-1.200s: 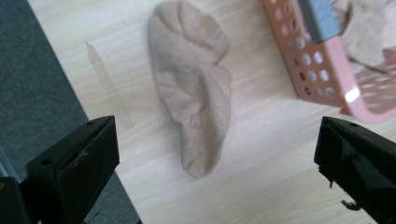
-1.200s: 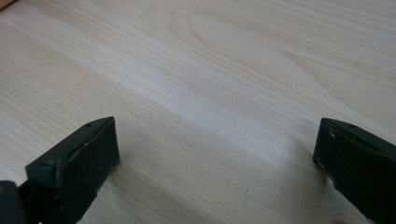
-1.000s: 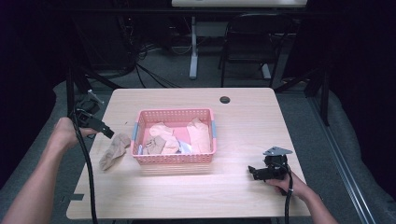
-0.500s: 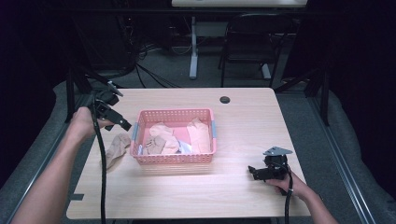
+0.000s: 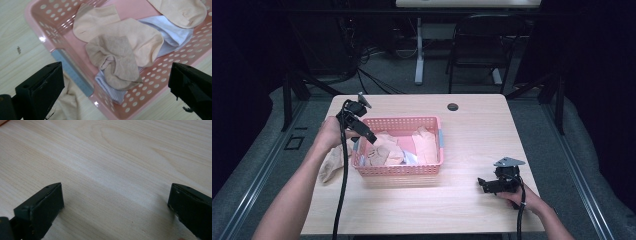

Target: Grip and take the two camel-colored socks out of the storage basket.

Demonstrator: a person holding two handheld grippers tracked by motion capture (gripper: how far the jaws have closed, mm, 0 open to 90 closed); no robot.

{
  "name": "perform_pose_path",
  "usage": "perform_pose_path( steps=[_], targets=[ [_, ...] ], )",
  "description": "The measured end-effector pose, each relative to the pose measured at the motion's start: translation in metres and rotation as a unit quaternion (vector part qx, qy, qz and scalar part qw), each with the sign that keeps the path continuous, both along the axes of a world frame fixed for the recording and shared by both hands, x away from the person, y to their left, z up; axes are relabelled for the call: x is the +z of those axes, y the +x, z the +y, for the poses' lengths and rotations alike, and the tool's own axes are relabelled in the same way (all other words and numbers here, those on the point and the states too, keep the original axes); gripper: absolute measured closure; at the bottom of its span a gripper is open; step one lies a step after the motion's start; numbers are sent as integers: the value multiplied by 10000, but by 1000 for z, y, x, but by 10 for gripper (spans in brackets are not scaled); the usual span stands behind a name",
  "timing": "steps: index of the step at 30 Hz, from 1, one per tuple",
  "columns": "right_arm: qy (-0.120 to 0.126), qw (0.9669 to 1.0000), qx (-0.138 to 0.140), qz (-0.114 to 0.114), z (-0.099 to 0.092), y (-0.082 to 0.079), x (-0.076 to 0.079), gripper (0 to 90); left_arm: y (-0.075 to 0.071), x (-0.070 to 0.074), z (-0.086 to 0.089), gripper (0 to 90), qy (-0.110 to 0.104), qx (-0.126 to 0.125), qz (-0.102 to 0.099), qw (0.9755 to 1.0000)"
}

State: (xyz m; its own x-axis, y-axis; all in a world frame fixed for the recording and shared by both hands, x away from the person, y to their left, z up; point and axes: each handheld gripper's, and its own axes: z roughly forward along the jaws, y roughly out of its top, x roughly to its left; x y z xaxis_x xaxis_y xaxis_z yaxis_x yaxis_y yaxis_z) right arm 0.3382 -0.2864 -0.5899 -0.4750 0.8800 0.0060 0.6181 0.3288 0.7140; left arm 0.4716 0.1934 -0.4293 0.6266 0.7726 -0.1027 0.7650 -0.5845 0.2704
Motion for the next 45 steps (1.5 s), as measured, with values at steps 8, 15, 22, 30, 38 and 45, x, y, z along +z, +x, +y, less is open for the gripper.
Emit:
perform_pose_path(
  steps=[8,15,22,30,38,45],
  targets=[
    [-2,10000,-1,-12,0,0,0,0,0,-34,-22,5,-81,-195,190,9996],
    [3,10000,7,-10,0,0,0,0,2,-60,-32,32,1,-166,324,9993],
    [-1,10000,8,-9,0,0,0,0,6,-78,-32,65,119,-3,377,9992],
    [-6,10000,0,-15,0,0,0,0,7,-88,-35,211,304,135,350,9988],
    [0,10000,7,-11,0,0,0,0,9,-97,-36,310,514,214,507,9972],
    [2,10000,9,-12,0,0,0,0,8,-100,-33,537,626,314,538,9961]
  ],
)
